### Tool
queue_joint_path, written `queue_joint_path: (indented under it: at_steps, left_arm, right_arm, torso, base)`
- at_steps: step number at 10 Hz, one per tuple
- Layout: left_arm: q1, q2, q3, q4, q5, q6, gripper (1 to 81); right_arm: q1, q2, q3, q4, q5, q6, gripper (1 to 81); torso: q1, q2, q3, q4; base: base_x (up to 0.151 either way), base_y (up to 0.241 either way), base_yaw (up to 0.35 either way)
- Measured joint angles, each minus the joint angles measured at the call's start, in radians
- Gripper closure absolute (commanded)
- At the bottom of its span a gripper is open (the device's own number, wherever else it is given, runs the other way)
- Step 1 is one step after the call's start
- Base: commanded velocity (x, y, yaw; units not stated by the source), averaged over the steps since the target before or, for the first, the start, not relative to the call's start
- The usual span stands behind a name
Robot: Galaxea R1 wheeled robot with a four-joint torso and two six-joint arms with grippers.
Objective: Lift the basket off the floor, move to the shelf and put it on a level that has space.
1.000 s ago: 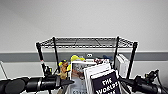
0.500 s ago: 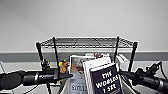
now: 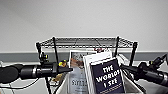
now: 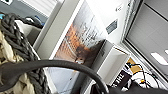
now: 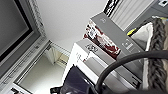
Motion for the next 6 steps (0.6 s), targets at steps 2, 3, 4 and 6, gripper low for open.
queue_joint_path:
  at_steps: [2,3,4,6]
  left_arm:
    - [-0.05,0.0,0.001,0.0,0.021,-0.035,81.1]
    - [-0.078,0.0,0.002,0.0,0.029,-0.051,81.1]
    - [-0.103,0.0,0.003,-0.001,0.036,-0.073,81.1]
    - [-0.145,0.0,-0.002,-0.003,0.053,-0.111,81.1]
  right_arm:
    - [0.046,0.0,0.005,0.034,-0.009,0.001,81.1]
    - [0.076,-0.001,0.005,0.056,-0.015,0.001,81.1]
    - [0.103,-0.002,0.006,0.073,-0.025,0.001,81.1]
    - [0.157,-0.002,0.007,0.114,-0.043,0.001,81.1]
  torso:
    - [0.0,0.0,0.0,0.0]
    - [0.0,0.0,0.0,0.0]
    - [0.0,0.0,0.0,0.0]
    - [0.0,0.0,0.0,0.0]
  base:
    - [0.0,0.0,0.0]
    - [0.0,0.0,0.0]
    - [0.0,0.0,0.0]
    - [0.0,0.0,0.0]
